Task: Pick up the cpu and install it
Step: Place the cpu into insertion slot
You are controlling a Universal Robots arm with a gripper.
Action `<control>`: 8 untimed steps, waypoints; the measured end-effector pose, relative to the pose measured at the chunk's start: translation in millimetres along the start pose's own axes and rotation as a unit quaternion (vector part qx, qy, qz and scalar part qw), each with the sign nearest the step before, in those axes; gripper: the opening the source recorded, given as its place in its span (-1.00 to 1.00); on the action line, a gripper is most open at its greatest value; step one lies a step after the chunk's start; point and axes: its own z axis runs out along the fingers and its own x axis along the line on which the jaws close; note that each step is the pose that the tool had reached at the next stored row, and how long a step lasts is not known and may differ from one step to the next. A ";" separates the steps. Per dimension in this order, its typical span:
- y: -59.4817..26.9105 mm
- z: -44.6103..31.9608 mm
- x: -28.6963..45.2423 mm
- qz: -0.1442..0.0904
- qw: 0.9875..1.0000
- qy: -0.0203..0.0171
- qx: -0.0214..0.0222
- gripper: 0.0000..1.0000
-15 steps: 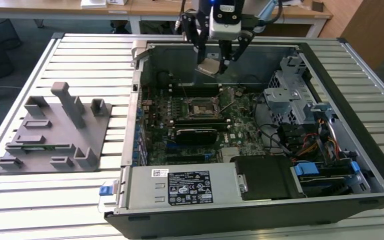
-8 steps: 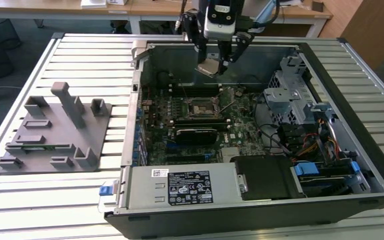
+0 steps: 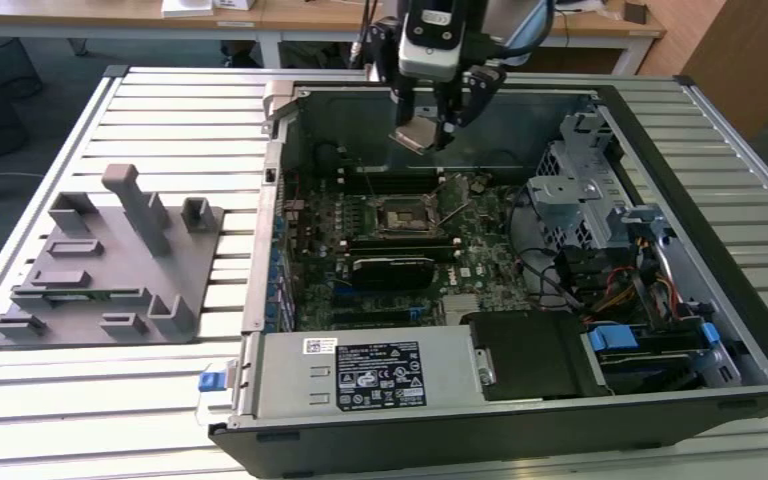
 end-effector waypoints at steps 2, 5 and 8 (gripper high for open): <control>0.1 0.6 0.3 0.011 1.000 0.000 0.000 0.07; 0.3 1.4 0.6 0.028 1.000 -0.001 0.000 0.07; 0.8 2.1 1.1 0.042 0.999 -0.001 -0.001 0.07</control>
